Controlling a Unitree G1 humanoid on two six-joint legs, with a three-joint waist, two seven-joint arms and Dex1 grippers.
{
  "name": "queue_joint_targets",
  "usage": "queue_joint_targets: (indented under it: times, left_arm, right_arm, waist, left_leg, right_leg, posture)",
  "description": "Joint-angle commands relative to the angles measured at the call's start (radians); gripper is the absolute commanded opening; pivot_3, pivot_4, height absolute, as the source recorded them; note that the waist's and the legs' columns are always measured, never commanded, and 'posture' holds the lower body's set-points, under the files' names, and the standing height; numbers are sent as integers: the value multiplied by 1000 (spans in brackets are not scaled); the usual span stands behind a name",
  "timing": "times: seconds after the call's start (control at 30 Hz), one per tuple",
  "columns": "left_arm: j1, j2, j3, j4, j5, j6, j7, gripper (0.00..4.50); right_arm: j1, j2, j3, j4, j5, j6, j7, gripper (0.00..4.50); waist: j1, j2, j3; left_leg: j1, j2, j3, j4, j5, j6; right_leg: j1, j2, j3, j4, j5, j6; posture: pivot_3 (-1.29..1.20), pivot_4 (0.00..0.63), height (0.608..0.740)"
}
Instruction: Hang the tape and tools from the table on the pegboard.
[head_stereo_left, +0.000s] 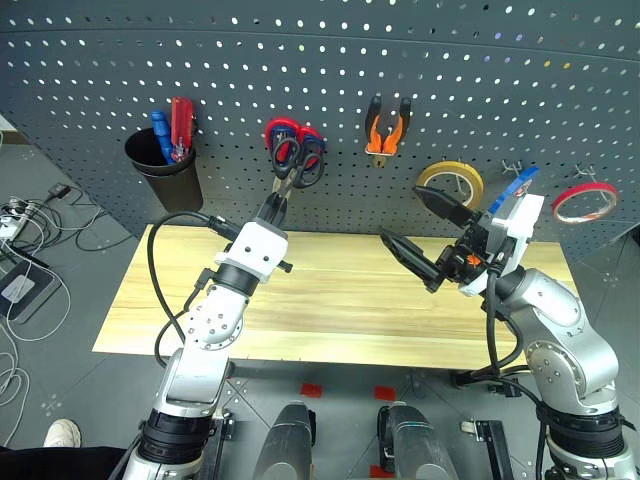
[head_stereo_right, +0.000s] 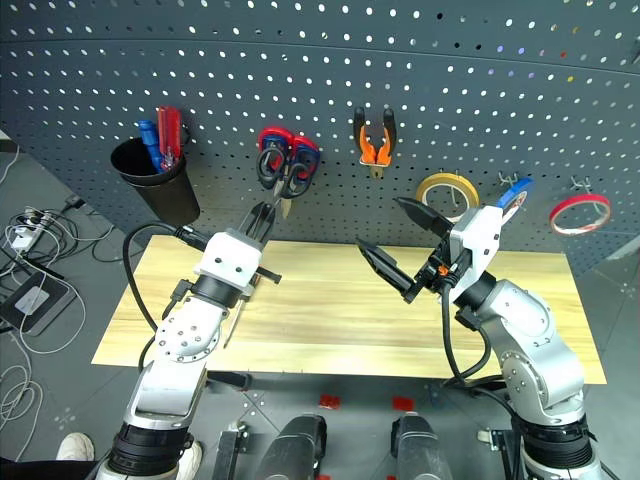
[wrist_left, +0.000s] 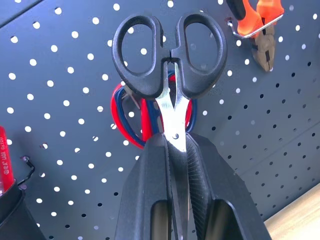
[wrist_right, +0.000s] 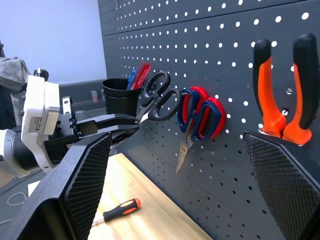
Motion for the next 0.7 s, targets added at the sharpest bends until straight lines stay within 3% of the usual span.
queue_joint_targets:
  times: [0.03, 0.7]
  left_arm:
    - [0, -11, 28, -19, 1, -26, 17, 172]
    - [6, -27, 30, 69, -13, -20, -14, 172]
  right_arm:
    - [2, 5, -3, -25, -13, -33, -2, 4500]
    - [20, 2, 10, -40, -43, -23, -20, 4500]
  waist:
    - [0, 0, -8]
    - [0, 1, -39]
  left_leg:
    - [0, 0, 0, 0, 0, 0]
    - [1, 0, 0, 1, 0, 0]
  right_leg:
    - [0, 0, 0, 0, 0, 0]
    - [1, 1, 2, 1, 0, 0]
  posture:
    - [56, 148, 740]
    - [46, 156, 740]
